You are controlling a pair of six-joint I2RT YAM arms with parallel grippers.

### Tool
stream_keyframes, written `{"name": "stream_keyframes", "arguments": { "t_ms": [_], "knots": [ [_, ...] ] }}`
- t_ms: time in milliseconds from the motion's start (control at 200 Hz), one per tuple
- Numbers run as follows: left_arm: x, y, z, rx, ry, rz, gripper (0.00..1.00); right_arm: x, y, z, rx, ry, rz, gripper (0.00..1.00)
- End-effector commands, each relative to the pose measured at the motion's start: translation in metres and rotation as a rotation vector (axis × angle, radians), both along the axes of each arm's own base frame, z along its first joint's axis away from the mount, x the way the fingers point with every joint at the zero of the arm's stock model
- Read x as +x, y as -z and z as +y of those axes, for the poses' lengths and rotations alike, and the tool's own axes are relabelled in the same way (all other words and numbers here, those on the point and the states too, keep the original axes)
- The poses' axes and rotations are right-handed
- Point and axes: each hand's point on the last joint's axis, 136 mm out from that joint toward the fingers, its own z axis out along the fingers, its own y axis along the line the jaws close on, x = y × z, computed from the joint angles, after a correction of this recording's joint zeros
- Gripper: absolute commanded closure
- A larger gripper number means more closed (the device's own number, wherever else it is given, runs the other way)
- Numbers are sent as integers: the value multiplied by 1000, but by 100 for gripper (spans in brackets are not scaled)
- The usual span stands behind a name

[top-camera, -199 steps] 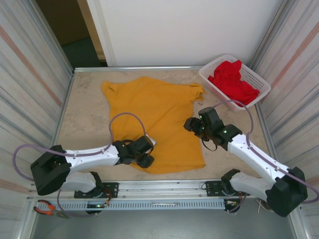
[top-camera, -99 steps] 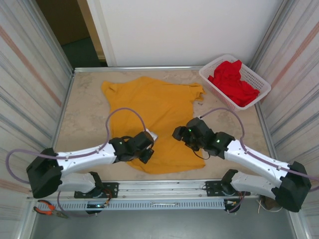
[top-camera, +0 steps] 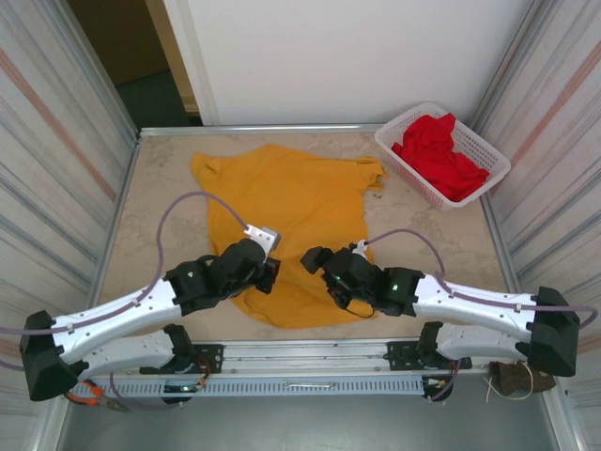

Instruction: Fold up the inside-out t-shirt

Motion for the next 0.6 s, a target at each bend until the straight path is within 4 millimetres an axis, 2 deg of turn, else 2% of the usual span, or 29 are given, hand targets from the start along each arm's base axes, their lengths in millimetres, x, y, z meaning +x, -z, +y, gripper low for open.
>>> {"name": "stream_keyframes", "arguments": {
  "t_ms": [0,115,225,341,551,581,596],
  "knots": [
    [6,-7,8,-26,-66,-27,100,0,1,13,98,91,57,1],
    [8,-14,7,-37,-68,-44,100,-5,4,28,135,104,87,1],
    [8,-17,4,-54,-56,-50,100,1,10,35,169,164,107,1],
    [5,-19,1,-70,-33,-47,100,19,16,42,228,239,96,1],
    [-8,-26,-4,-114,55,-52,100,50,32,68,263,231,135,0],
    [-10,-27,-3,-114,65,-55,100,55,33,70,270,228,122,5],
    [-10,-27,-3,-112,69,-56,100,57,32,71,274,225,116,10]
  ]
}}
